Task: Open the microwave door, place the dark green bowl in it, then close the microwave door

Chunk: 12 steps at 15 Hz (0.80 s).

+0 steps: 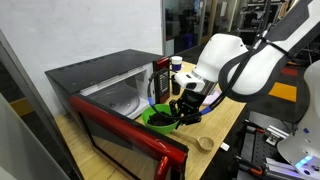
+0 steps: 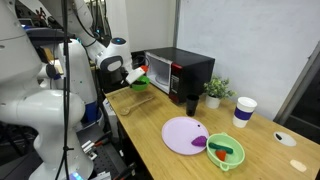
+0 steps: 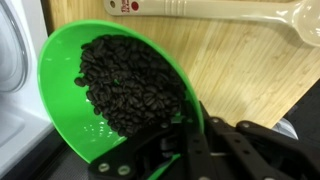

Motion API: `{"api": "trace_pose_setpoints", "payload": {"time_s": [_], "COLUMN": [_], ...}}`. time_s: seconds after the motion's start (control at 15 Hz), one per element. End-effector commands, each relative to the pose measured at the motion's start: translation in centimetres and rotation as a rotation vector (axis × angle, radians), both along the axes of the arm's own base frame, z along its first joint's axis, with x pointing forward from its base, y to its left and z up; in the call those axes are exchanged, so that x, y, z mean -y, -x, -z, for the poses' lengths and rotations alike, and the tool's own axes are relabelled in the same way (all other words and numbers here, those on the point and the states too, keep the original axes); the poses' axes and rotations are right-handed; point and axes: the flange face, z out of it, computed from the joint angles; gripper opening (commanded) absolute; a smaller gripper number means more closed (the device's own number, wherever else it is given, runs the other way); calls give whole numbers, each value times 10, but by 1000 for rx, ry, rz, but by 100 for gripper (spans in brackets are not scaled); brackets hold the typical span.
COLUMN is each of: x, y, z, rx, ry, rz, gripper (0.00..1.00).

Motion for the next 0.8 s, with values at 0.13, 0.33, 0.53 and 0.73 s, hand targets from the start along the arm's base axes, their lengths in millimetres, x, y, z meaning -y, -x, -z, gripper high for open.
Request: {"api": "trace_pose_setpoints", "payload": {"time_s": [0.13,0.33,0.53,0.73], "x": [-3,-3,-3,-3], "y": [-8,-9,-9,-9], "z": [8,8,8,8], "rx": [-6,-4,-4,-3], "ry": [12,12,12,12], "rz": [5,5,5,5], "gripper": [5,5,5,5]}}
